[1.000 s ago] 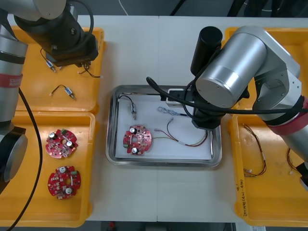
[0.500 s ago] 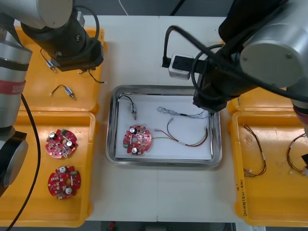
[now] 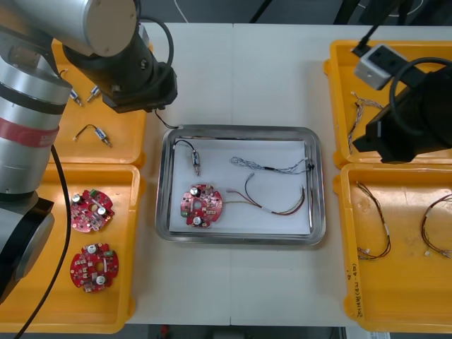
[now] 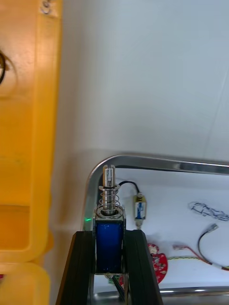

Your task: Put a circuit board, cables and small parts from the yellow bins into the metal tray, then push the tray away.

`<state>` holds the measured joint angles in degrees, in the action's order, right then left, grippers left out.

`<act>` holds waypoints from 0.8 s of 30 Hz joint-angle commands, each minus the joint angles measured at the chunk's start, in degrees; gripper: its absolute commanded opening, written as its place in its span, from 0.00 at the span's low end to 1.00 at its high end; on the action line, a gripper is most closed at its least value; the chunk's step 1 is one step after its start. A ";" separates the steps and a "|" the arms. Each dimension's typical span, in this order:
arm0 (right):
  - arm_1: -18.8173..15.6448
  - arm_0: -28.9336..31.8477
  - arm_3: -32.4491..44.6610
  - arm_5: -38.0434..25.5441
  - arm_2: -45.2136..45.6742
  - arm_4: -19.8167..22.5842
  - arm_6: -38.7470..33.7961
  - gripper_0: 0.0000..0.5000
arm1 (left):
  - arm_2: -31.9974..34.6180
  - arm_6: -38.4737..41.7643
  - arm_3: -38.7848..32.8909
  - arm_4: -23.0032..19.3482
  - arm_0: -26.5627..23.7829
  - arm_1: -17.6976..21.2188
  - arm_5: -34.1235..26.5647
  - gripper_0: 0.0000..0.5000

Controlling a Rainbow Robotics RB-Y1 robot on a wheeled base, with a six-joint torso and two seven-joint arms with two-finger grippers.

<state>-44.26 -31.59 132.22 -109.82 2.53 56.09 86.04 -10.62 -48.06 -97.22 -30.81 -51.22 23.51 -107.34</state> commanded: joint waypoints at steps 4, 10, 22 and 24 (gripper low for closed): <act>-5.75 10.85 5.33 -0.18 10.74 1.13 -10.10 1.00 | -7.40 9.39 -2.80 -0.83 0.07 -2.77 4.15 0.00; -6.36 17.88 5.68 -0.18 17.69 1.39 -16.52 1.00 | -12.85 12.38 -2.80 -0.83 0.07 -4.18 7.05 0.00; -6.01 27.98 4.54 -0.18 27.18 -0.90 -21.18 1.00 | -21.20 13.87 0.71 -1.97 0.16 -5.67 10.75 0.01; -5.48 28.78 3.31 -0.18 28.85 -1.07 -21.26 1.00 | -21.90 13.69 2.21 -1.97 0.16 -6.02 11.80 0.00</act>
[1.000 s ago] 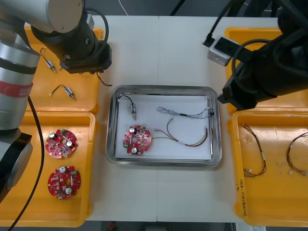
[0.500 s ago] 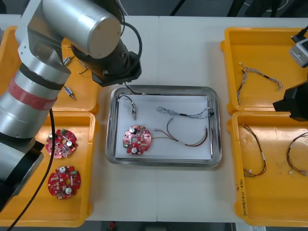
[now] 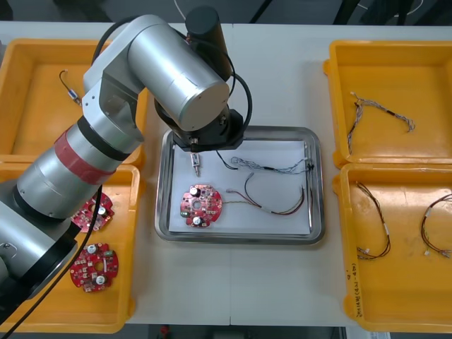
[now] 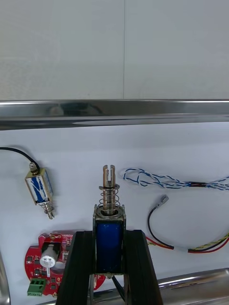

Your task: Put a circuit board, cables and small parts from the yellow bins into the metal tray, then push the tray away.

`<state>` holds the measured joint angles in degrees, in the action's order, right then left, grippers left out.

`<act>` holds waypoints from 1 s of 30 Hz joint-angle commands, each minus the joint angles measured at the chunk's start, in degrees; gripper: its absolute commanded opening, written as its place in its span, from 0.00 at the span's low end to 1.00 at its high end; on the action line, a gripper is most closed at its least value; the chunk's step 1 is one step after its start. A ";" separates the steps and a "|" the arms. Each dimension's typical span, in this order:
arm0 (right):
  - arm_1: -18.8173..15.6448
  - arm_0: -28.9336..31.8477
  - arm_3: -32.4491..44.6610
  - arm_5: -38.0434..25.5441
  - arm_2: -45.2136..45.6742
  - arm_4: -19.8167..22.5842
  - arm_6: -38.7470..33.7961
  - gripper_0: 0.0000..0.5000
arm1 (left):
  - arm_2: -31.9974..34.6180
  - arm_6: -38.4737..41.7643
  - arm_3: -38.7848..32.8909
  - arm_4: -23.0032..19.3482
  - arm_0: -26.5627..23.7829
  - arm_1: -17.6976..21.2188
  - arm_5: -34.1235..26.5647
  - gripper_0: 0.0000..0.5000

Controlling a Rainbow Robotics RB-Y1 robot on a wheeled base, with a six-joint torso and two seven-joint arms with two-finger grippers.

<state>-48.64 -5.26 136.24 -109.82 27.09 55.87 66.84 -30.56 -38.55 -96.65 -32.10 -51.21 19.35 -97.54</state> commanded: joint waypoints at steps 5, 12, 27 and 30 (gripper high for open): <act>0.39 2.89 -2.30 -0.18 6.22 -1.20 -2.06 1.00 | -3.10 4.01 3.66 0.28 0.14 -2.65 3.06 0.00; 3.29 2.89 -3.53 -0.18 6.83 -4.19 -1.27 1.00 | -5.21 3.75 7.53 0.98 0.14 -2.92 5.52 0.00; 4.08 -0.54 -5.20 -0.18 2.61 -4.54 4.35 1.00 | -6.27 2.87 10.17 2.30 1.99 -2.65 8.07 0.01; 3.55 -0.62 -5.20 -0.18 2.26 -4.45 4.53 1.00 | -6.27 2.69 10.17 2.48 2.52 -2.48 8.07 0.08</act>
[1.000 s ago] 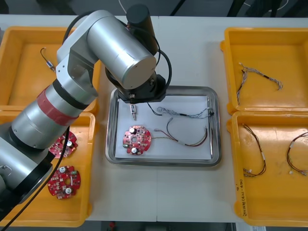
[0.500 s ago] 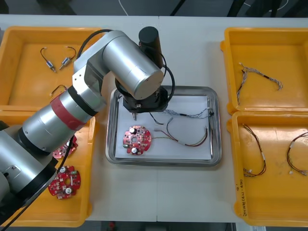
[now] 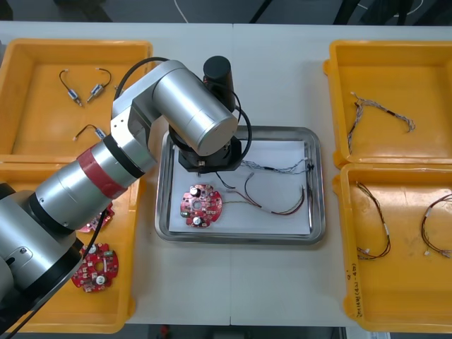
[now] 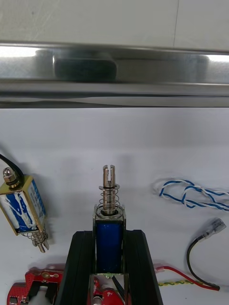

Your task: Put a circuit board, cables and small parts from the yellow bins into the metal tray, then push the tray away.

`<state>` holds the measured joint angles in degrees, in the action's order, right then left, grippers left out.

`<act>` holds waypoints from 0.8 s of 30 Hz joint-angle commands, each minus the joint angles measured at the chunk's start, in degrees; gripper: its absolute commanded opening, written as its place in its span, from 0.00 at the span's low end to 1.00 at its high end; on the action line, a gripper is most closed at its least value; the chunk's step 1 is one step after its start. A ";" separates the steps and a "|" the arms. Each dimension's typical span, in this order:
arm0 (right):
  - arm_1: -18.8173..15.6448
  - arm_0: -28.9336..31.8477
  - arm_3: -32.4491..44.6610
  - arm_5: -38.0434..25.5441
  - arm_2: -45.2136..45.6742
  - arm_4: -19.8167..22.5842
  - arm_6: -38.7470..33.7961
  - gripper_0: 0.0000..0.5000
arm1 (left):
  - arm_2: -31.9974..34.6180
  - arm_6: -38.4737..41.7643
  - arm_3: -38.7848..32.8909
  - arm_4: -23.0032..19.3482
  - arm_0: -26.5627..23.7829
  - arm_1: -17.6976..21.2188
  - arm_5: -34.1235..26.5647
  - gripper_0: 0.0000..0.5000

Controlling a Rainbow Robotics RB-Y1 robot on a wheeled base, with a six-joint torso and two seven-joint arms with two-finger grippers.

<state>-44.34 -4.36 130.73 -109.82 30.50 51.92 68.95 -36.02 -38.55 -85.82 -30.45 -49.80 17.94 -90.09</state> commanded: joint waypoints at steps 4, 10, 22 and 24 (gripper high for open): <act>-1.45 -1.79 0.32 -0.18 -1.94 0.20 3.12 1.00 | -1.42 2.69 -0.67 1.01 1.28 -0.63 0.71 0.41; -1.62 -2.32 0.93 -0.18 -3.34 0.46 3.65 1.00 | -1.86 2.95 -0.67 1.27 1.37 -0.36 0.71 1.00; -1.80 -2.32 0.93 -0.18 -3.43 0.64 3.30 1.00 | 3.68 2.78 -6.47 0.13 1.28 1.92 -5.00 1.00; -1.80 -2.23 0.93 -0.18 -3.43 0.81 3.12 1.00 | 5.70 2.78 -8.93 -0.40 1.37 2.62 -7.64 1.00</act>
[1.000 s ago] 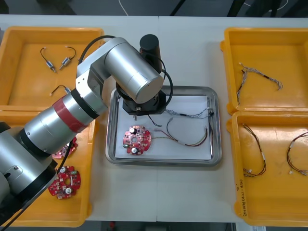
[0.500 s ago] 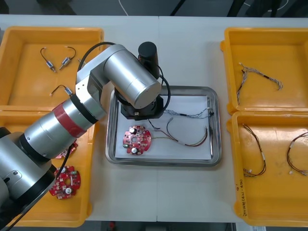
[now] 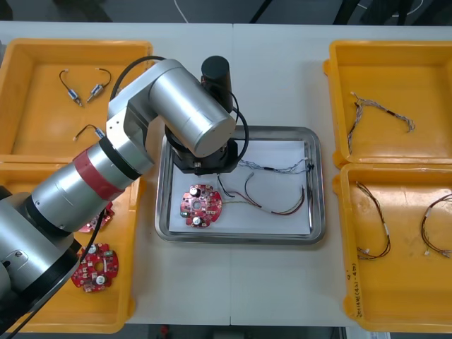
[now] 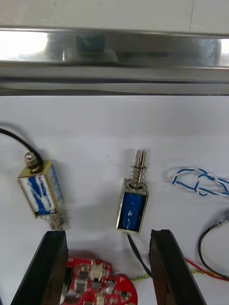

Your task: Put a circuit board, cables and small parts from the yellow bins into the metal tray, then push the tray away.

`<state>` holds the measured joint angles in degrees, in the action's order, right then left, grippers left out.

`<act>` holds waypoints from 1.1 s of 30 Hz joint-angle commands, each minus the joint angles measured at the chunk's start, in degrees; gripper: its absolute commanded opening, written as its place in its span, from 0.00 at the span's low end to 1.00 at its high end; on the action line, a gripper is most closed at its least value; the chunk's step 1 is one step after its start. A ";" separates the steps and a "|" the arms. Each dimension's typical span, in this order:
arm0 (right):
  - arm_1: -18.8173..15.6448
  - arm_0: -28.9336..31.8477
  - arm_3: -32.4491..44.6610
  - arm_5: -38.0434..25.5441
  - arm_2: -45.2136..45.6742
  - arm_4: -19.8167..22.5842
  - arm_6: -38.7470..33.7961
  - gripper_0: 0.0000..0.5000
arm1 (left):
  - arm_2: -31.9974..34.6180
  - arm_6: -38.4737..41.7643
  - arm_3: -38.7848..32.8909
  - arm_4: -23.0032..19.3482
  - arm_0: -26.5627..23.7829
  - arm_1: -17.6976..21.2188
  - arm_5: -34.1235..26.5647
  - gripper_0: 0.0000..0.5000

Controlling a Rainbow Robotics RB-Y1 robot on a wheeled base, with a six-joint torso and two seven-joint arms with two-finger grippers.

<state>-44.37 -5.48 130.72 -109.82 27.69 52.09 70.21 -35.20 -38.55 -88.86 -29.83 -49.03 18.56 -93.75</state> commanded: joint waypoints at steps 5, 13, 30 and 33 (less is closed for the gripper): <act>-1.95 -1.20 1.02 -0.18 -0.62 0.91 1.59 1.00 | 9.09 2.69 -9.31 -2.78 0.52 3.94 -8.99 1.00; -3.79 -1.20 3.93 -0.18 -2.11 2.32 1.42 1.00 | 17.27 2.34 -15.47 -5.68 0.52 7.37 -15.76 1.00; -8.01 -4.45 8.50 -0.18 -7.39 12.07 0.98 1.00 | 32.82 -7.24 -19.86 -17.28 0.87 18.97 -16.25 1.00; -8.19 -7.00 9.02 -0.18 -10.29 12.42 0.89 1.00 | 34.93 -9.97 -19.86 -18.60 1.57 20.64 -16.25 1.00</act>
<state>-50.14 -8.33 137.94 -109.82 21.24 63.68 70.21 -3.54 -40.09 -106.70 -47.05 -48.69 35.66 -109.57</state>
